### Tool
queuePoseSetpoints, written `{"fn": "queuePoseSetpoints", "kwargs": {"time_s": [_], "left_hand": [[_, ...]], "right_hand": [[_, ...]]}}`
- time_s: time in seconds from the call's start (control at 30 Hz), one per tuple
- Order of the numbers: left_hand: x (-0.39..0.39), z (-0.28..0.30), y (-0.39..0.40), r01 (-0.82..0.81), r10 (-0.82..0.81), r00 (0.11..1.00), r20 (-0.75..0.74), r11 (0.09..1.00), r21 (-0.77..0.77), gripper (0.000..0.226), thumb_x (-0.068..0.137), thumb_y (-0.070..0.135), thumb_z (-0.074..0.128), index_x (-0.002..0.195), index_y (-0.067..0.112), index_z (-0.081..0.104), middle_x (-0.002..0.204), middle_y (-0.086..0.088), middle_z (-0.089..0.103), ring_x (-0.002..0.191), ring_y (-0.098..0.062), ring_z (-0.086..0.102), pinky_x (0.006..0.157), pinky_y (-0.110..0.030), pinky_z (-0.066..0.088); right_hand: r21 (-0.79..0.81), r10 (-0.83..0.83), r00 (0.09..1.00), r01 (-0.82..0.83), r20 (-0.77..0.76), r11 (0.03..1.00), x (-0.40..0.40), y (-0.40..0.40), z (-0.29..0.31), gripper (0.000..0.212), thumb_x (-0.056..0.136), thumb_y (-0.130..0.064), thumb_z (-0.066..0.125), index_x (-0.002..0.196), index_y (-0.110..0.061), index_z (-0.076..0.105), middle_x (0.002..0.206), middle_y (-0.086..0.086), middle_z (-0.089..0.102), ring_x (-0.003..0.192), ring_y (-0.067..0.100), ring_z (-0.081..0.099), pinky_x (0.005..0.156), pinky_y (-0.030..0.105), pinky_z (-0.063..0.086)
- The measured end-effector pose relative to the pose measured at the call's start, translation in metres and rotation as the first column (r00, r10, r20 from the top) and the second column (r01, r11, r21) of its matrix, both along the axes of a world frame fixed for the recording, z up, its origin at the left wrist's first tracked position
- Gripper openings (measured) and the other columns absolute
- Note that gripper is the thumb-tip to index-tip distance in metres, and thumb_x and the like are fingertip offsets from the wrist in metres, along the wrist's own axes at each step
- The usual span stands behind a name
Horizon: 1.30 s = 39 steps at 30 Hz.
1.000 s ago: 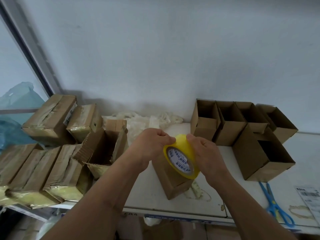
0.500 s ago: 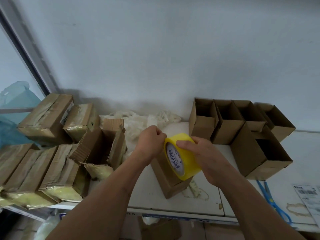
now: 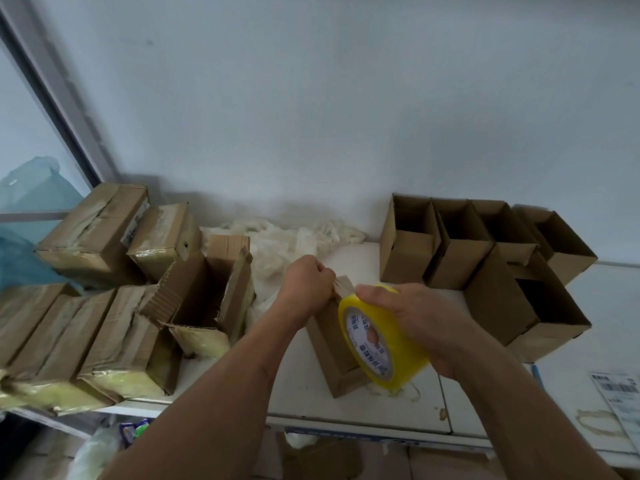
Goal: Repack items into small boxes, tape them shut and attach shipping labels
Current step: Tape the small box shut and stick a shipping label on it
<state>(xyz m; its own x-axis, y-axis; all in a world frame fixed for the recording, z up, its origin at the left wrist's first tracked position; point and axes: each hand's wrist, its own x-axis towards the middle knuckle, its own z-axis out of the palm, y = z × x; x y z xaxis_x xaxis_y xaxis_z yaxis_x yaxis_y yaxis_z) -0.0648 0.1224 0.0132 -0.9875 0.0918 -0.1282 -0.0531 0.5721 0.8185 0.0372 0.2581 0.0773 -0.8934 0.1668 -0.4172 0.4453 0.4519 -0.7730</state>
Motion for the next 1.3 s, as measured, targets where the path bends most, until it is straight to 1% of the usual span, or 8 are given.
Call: {"fn": "queuePoseSetpoints", "kwargs": {"time_s": [0.13, 0.23, 0.3, 0.6, 0.77, 1.03, 1.2, 1.3], "left_hand": [[-0.005, -0.001, -0.001, 0.019, -0.020, 0.999, 0.030, 0.999, 0.036, 0.023, 0.091, 0.013, 0.054, 0.068, 0.007, 0.056, 0.064, -0.007, 0.056, 0.057, -0.018, 0.048, 0.052, -0.026, 0.036], [-0.009, 0.002, -0.004, 0.010, -0.013, 0.999, 0.037, 0.998, 0.061, 0.025, 0.090, 0.009, 0.053, 0.066, 0.005, 0.054, 0.059, -0.007, 0.055, 0.051, -0.017, 0.051, 0.048, -0.025, 0.037], [-0.013, 0.003, -0.006, 0.004, -0.007, 0.999, 0.043, 0.996, 0.085, 0.026, 0.090, 0.007, 0.052, 0.064, 0.004, 0.053, 0.058, -0.007, 0.058, 0.051, -0.016, 0.056, 0.047, -0.022, 0.041], [-0.029, 0.002, -0.013, -0.008, 0.007, 1.000, 0.016, 0.998, 0.054, 0.029, 0.088, 0.004, 0.052, 0.059, 0.001, 0.059, 0.066, -0.015, 0.069, 0.072, -0.031, 0.070, 0.066, -0.039, 0.057], [-0.044, -0.004, -0.017, -0.028, 0.028, 0.999, 0.017, 0.999, 0.037, 0.025, 0.085, 0.004, 0.052, 0.063, -0.001, 0.063, 0.068, -0.015, 0.071, 0.065, -0.028, 0.068, 0.064, -0.037, 0.056], [-0.059, -0.011, -0.019, -0.079, 0.078, 0.997, 0.014, 0.995, 0.054, 0.025, 0.090, 0.006, 0.051, 0.079, -0.013, 0.063, 0.078, -0.023, 0.071, 0.059, -0.024, 0.057, 0.054, -0.026, 0.039], [-0.065, -0.023, -0.018, -0.093, 0.081, 0.992, 0.100, 0.989, 0.115, 0.034, 0.089, 0.007, 0.054, 0.056, 0.002, 0.059, 0.060, -0.012, 0.066, 0.064, -0.027, 0.064, 0.068, -0.041, 0.056], [-0.066, -0.028, -0.016, -0.112, 0.090, 0.985, 0.149, 0.983, 0.143, 0.031, 0.088, 0.005, 0.055, 0.057, 0.003, 0.059, 0.060, -0.012, 0.066, 0.060, -0.025, 0.064, 0.071, -0.041, 0.058]], "right_hand": [[-0.043, 0.025, 0.999, -0.023, 0.041, 0.999, 0.006, 0.000, 0.002, 0.039, 0.088, -0.057, 0.057, 0.098, -0.021, 0.064, 0.065, -0.006, 0.072, 0.081, 0.019, 0.067, 0.078, 0.034, 0.055], [-0.073, 0.028, 0.998, -0.024, 0.053, 0.997, 0.007, 0.000, 0.002, 0.045, 0.083, -0.055, 0.064, 0.112, -0.021, 0.061, 0.102, 0.005, 0.069, 0.098, 0.027, 0.064, 0.095, 0.048, 0.052], [-0.028, 0.035, 0.999, -0.034, 0.038, 0.999, 0.006, 0.000, 0.000, 0.048, 0.081, -0.060, 0.064, 0.113, -0.023, 0.062, 0.108, 0.006, 0.067, 0.098, 0.026, 0.065, 0.094, 0.049, 0.053], [0.156, 0.062, 0.998, -0.062, 0.004, 0.986, -0.008, -0.006, -0.003, 0.055, 0.082, -0.072, 0.046, 0.100, -0.023, 0.065, 0.093, -0.001, 0.066, 0.081, 0.014, 0.063, 0.070, 0.028, 0.050], [-0.022, 0.045, 0.999, -0.045, -0.012, 0.999, -0.007, -0.006, -0.003, 0.028, 0.089, -0.056, 0.055, 0.097, -0.030, 0.056, 0.107, -0.001, 0.062, 0.097, 0.019, 0.061, 0.093, 0.044, 0.051], [0.020, 0.021, 0.997, -0.019, -0.079, 1.000, -0.015, -0.015, -0.007, 0.038, 0.086, -0.061, 0.054, 0.098, -0.025, 0.057, 0.099, 0.002, 0.067, 0.089, 0.019, 0.066, 0.084, 0.041, 0.056], [0.013, 0.015, 0.997, -0.014, -0.082, 1.000, -0.017, -0.015, -0.008, 0.036, 0.088, -0.060, 0.052, 0.100, -0.026, 0.057, 0.098, 0.000, 0.067, 0.088, 0.017, 0.066, 0.078, 0.035, 0.056], [-0.001, 0.011, 0.996, -0.012, -0.085, 1.000, -0.017, -0.014, -0.009, 0.037, 0.087, -0.060, 0.053, 0.101, -0.025, 0.057, 0.098, 0.000, 0.068, 0.087, 0.017, 0.067, 0.077, 0.033, 0.056]]}}
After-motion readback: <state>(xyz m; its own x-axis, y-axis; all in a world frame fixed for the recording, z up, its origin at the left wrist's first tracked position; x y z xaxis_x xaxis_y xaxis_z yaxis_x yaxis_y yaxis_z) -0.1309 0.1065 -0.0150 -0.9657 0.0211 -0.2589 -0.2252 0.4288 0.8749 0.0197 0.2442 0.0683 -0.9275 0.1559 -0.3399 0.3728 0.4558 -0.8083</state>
